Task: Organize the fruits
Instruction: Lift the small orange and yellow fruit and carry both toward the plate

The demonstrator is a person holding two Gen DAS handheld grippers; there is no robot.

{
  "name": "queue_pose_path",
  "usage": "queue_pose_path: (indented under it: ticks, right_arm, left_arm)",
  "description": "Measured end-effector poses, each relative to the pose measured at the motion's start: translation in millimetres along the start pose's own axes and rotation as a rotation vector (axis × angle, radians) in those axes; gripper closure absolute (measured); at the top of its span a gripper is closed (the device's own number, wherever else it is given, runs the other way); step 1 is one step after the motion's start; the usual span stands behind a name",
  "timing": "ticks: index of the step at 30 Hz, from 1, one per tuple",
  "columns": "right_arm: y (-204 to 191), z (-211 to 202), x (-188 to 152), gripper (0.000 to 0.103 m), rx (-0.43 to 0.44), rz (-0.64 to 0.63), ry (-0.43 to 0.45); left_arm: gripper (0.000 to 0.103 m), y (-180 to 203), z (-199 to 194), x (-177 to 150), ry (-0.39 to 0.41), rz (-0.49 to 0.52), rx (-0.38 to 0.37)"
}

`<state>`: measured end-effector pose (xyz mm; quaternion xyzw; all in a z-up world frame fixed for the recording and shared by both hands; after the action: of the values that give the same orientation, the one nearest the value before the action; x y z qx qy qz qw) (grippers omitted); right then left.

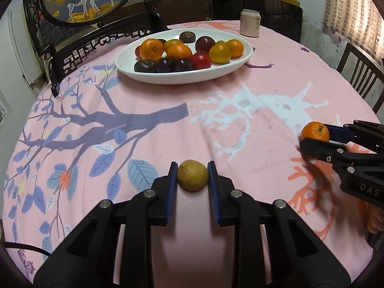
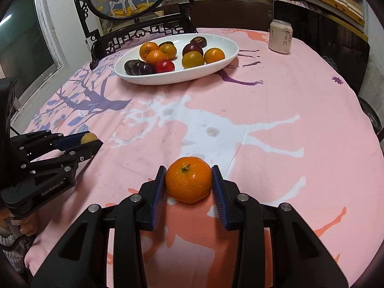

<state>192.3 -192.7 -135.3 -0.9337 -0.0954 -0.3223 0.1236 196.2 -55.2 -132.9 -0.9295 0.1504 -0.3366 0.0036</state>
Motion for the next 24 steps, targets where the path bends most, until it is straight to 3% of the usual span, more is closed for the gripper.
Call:
queue_pose_path:
  ticks: [6,11,16,19,24]
  right_arm:
    - [-1,0,-1,0.065,-0.004,0.0,-0.002]
    - [-12,-8,-11,0.065,0.078,0.023,-0.022]
    - [-8,-19,-11,0.065,0.092,0.067,0.002]
    - [-8,-23,-14,0.065,0.098,0.085,0.005]
    - [1,-52,-12,0.065,0.093,0.111,0.084]
  left_arm:
    - [0.078,3,-1,1,0.009,-0.001,-0.02]
    - [0.078,15,-18,3,0.076,0.038,-0.02]
    - [0.078,10,-29,0,0.097,0.004,-0.023]
    - [0.078,3,-36,-2,0.113,-0.016,0.0]
    - [0.078,-13,-52,-3,0.16,-0.051,0.061]
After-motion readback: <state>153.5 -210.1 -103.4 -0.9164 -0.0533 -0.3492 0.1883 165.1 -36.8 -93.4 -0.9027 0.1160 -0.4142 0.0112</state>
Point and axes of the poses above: each gripper's, at about its wrist camera, not at the fingertips, and z roughly the way its jaws point, y to its right, x to its top, the point moved 9 cm from there along z, roughly the way its jaws point, and after that the axes turned 3 degrees about z, right-handed, at the moved point
